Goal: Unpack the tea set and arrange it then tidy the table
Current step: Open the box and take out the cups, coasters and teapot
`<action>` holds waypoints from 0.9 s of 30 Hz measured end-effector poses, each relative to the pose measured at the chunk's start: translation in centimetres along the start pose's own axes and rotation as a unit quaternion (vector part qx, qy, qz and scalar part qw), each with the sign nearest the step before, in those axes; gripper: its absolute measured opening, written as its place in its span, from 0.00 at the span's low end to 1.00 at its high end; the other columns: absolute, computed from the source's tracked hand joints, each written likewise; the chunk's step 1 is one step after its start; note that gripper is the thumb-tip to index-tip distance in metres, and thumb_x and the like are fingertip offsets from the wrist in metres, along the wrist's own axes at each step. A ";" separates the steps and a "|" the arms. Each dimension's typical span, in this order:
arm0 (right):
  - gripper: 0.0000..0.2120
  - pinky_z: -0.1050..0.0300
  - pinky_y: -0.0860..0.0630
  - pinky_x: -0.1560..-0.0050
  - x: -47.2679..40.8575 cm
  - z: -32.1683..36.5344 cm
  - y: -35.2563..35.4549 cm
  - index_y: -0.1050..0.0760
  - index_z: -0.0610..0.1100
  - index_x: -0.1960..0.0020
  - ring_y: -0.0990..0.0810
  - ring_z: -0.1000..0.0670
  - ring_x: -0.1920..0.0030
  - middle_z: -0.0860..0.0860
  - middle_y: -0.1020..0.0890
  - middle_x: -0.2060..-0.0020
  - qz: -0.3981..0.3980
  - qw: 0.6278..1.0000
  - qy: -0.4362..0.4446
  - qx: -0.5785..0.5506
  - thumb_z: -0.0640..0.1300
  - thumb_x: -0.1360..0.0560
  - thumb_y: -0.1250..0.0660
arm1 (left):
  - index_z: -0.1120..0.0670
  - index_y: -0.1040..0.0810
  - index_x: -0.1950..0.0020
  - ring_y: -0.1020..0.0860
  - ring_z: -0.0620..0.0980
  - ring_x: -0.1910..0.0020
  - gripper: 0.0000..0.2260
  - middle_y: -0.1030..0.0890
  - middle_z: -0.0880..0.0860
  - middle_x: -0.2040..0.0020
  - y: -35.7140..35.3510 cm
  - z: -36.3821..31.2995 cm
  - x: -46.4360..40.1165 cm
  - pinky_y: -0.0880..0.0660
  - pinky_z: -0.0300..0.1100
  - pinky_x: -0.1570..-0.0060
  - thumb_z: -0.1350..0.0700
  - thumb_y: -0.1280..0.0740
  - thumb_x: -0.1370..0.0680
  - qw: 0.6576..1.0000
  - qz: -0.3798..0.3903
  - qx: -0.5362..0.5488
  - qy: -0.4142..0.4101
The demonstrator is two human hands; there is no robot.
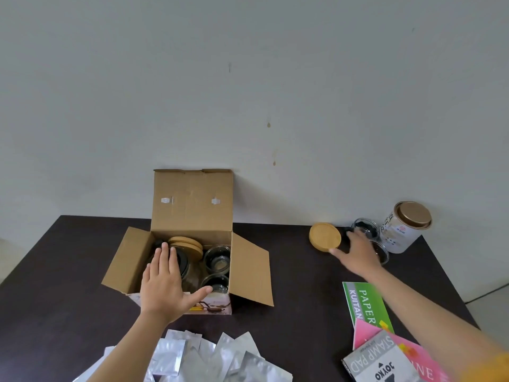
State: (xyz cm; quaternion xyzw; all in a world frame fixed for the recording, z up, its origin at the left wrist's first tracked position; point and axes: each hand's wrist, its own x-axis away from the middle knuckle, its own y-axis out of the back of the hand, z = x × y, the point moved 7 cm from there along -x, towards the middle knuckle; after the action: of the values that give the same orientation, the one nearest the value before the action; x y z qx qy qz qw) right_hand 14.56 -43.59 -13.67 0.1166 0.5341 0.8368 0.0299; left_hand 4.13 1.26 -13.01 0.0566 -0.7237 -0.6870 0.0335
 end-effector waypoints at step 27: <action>0.11 0.56 0.29 0.63 8.5 32.2 -14.0 0.23 0.43 0.51 0.24 0.47 0.62 0.47 0.22 0.60 0.191 0.890 0.281 0.303 0.50 0.27 0.29 | 0.65 0.35 0.29 0.37 0.63 0.28 0.57 0.35 0.63 0.28 0.2 0.0 0.3 0.35 0.58 0.34 0.18 0.50 0.37 0.999 -0.020 0.048 -0.015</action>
State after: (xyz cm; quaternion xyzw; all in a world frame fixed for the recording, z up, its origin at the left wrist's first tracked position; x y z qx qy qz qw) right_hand 12.59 -7.55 -11.90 -0.0203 0.7156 0.6215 -0.3182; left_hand 3.86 1.22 -12.80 0.0619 -0.7547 -0.6531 0.0062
